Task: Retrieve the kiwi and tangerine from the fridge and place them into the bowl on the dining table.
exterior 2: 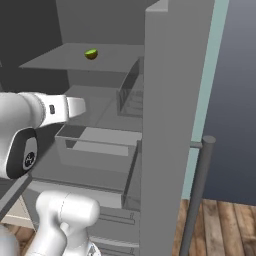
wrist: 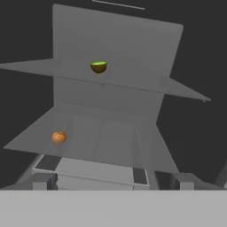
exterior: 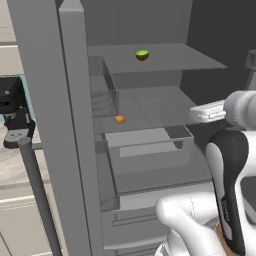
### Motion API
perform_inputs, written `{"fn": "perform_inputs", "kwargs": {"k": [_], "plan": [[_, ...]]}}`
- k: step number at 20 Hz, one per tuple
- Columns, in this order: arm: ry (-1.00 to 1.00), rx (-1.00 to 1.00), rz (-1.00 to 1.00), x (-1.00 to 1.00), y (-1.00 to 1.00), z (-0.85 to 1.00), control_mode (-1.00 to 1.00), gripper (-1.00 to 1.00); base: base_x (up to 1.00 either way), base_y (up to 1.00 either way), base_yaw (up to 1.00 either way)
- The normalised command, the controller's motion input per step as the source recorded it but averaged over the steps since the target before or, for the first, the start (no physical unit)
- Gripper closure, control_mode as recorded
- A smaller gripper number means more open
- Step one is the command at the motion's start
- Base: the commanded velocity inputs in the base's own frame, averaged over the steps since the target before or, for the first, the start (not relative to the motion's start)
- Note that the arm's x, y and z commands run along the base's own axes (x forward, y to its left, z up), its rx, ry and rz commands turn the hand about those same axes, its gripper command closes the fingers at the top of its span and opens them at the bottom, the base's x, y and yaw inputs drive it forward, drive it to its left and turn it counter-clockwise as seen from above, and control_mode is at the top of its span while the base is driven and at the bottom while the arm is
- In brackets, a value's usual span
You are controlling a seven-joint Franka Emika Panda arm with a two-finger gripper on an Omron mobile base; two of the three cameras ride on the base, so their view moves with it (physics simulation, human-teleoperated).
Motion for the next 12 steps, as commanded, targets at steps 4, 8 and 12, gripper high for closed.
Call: {"fn": "perform_inputs", "kwargs": {"k": [4,8,12], "plan": [[0.0,0.0,0.0,0.25,0.33,0.0,-1.0,-1.0,0.0,0.0,0.0],[0.0,0.0,0.01,0.47,0.18,0.01,-1.0,-1.0,0.0,0.0,0.0],[0.0,0.0,0.0,0.66,0.02,0.08,-1.0,-1.0,0.0,0.0,0.0]]}}
